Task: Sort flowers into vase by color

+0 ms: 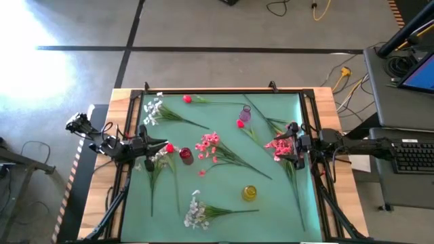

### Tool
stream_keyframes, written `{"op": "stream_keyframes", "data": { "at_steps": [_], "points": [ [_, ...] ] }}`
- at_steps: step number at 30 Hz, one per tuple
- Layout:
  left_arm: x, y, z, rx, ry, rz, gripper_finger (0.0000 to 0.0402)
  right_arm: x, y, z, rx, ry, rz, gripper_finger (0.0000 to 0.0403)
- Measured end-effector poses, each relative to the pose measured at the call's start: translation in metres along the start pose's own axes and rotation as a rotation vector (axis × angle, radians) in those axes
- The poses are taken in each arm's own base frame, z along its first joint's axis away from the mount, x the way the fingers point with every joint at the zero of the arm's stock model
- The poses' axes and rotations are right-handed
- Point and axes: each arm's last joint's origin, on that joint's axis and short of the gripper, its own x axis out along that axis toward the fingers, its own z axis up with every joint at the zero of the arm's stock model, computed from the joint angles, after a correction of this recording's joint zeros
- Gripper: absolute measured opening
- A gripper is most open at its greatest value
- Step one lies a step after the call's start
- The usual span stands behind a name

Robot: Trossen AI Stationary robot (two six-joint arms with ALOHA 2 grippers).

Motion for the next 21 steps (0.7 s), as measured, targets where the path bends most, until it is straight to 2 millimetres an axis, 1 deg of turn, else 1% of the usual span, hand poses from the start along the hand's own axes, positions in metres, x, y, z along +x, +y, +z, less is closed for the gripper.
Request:
{"op": "stream_keyframes", "data": {
  "at_steps": [16,18,19,20,21],
  "points": [
    [0.0,0.0001,0.0,0.007,0.0,0.003,0.0035,0.0,0.0,0.0001,0.0,0.0,0.0,0.0327],
    [-0.0001,0.0021,-0.0002,0.08,0.006,0.079,0.0035,0.0,0.0,0.0001,0.0,0.0,0.0,0.0327],
    [0.0,0.0029,0.0003,0.09,0.002,0.11,0.0035,0.0,0.0,0.0001,-0.001,0.0,0.0,0.0327],
    [0.0,0.0034,0.0027,0.051,-0.016,0.121,0.0035,0.0,0.0,0.0001,-0.01,-0.001,0.0,0.0327],
    [-0.0003,0.004,0.0068,-0.026,-0.047,0.129,0.0035,0.0,0.0,0.0,-0.022,0.0,0.0,0.0327]
  ]
}}
